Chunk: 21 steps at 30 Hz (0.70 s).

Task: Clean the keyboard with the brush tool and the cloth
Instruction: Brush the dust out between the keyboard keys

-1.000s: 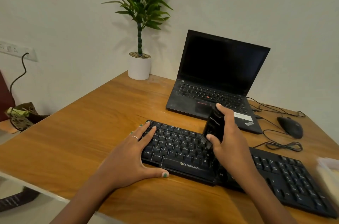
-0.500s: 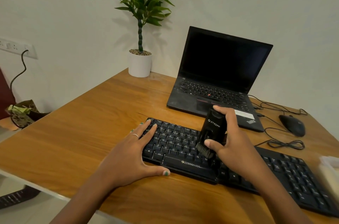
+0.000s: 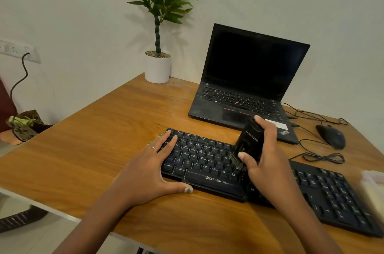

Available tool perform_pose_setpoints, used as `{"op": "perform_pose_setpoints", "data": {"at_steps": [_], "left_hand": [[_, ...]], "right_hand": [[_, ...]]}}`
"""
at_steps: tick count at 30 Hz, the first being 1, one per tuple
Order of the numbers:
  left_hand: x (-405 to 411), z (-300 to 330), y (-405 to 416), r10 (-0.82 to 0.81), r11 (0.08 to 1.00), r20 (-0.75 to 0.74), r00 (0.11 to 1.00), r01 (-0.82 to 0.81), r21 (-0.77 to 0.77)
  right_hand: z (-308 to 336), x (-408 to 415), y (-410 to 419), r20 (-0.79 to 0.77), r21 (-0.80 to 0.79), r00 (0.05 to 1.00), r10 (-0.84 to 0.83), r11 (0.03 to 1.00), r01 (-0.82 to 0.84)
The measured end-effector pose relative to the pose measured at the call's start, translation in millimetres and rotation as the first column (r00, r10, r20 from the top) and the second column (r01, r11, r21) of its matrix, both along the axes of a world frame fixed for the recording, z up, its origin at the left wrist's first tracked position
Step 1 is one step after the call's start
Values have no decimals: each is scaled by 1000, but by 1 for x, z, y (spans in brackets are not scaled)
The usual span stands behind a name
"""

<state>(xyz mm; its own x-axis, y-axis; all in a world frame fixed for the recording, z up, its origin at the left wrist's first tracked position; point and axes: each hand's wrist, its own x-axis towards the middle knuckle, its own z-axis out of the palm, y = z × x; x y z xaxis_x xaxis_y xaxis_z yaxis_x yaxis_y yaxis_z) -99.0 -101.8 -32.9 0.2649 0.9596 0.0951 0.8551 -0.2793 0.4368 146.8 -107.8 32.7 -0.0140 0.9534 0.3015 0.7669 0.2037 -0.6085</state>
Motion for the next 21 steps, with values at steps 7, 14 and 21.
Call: {"op": "perform_pose_setpoints", "data": {"at_steps": [7,14,21], "left_hand": [[-1,2,-1,3,1000,1,1000,-3,-15],[-1,0,1,1,1000,4,1000,-1,-21],[-3,-2,2,3,1000,15,1000,-3,-20]], "right_hand": [[3,-2,-6,56,-16,998,21,1000,-21],[3,-5,-17,-79,-159,988,131,977,-142],[5,-11,-22,-65,-170,993,104,979,-113]]}}
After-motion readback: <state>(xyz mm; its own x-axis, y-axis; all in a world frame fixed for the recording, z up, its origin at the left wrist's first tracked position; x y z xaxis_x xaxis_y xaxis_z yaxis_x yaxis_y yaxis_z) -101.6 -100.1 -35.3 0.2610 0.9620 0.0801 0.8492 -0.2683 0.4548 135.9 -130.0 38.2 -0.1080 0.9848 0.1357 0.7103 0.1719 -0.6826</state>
